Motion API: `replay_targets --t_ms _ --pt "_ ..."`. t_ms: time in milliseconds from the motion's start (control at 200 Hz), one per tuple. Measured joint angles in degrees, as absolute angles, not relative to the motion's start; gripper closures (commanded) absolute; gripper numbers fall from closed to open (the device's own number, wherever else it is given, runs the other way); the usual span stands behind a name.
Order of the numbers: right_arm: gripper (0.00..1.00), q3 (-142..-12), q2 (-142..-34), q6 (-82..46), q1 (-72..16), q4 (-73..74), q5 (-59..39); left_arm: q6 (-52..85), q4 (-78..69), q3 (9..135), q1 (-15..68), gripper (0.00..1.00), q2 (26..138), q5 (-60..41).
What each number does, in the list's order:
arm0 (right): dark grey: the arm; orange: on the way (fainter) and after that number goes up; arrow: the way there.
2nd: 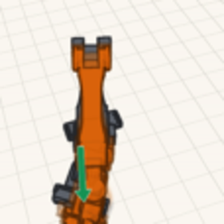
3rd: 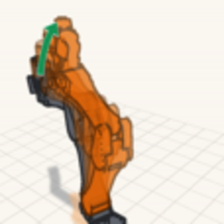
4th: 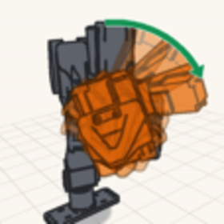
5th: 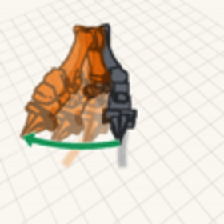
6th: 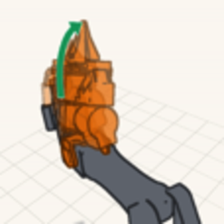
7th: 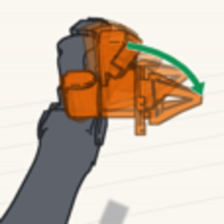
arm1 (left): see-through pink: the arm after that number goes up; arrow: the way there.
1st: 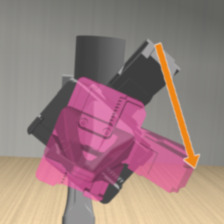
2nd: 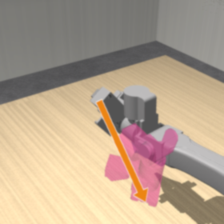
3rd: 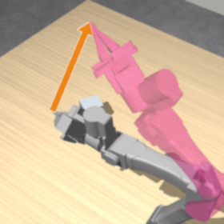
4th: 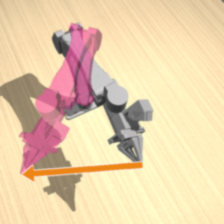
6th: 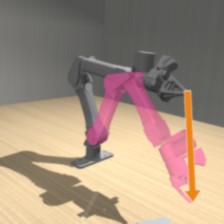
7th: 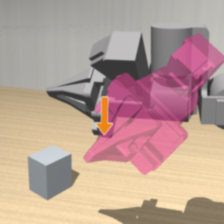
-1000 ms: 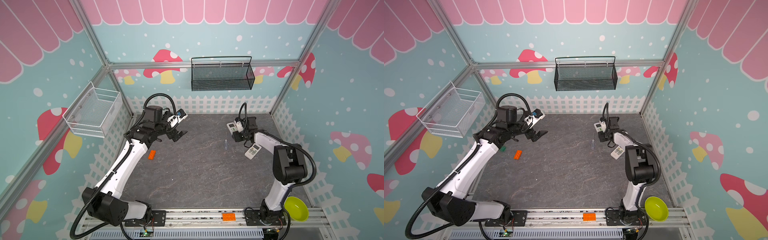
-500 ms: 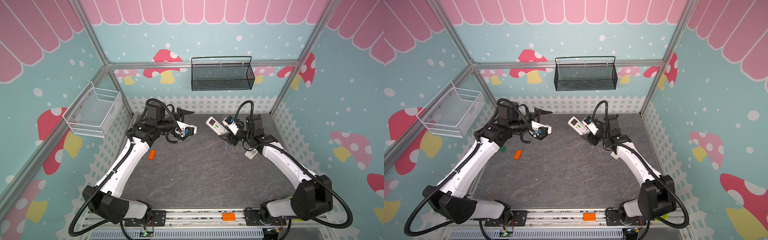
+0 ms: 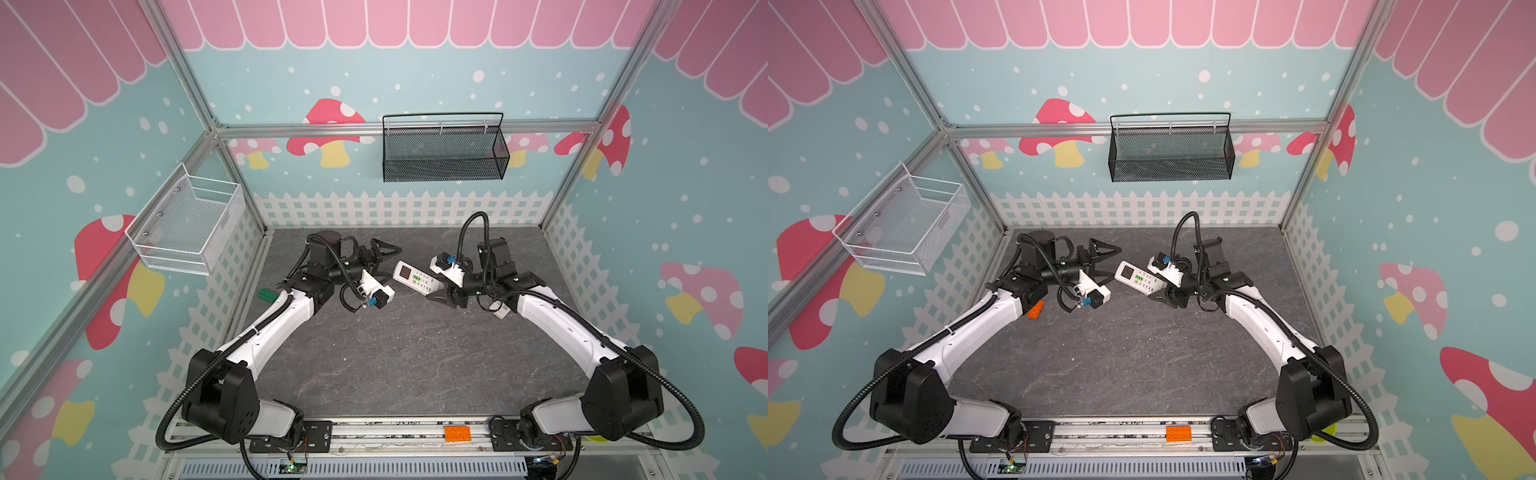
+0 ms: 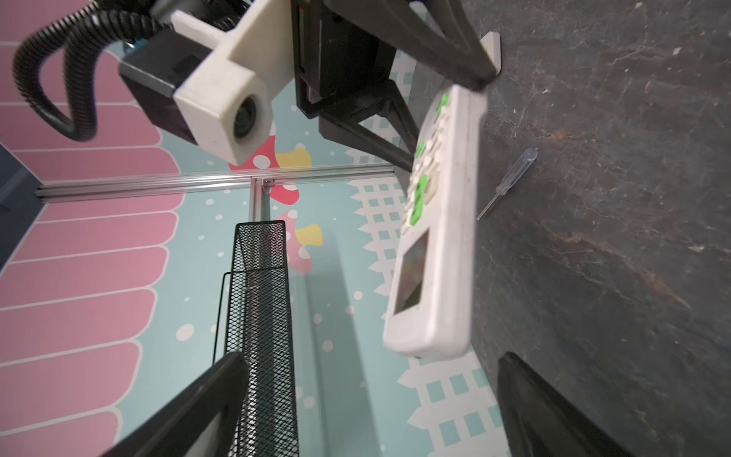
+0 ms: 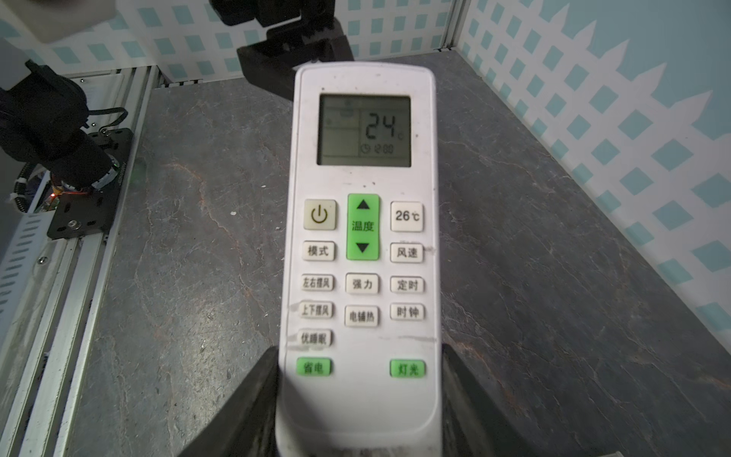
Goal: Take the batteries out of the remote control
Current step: 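Lift the remote toward the left gripper while the left gripper reaches to meet it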
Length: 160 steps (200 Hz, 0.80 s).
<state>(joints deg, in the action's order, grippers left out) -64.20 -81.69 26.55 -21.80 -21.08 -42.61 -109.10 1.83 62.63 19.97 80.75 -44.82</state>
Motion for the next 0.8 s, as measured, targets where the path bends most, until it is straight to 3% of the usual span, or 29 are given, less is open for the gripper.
replay_targets --t_ms 355,801 --pt "0.52 -66.06 -85.84 27.9 -23.75 -23.18 -43.16 -114.41 2.33 58.3 19.97 0.21 79.9 -46.3" --pt "0.52 -68.05 -87.59 28.91 -24.86 -23.64 -42.92 -116.73 4.67 57.01 19.99 0.6 79.81 -46.98"
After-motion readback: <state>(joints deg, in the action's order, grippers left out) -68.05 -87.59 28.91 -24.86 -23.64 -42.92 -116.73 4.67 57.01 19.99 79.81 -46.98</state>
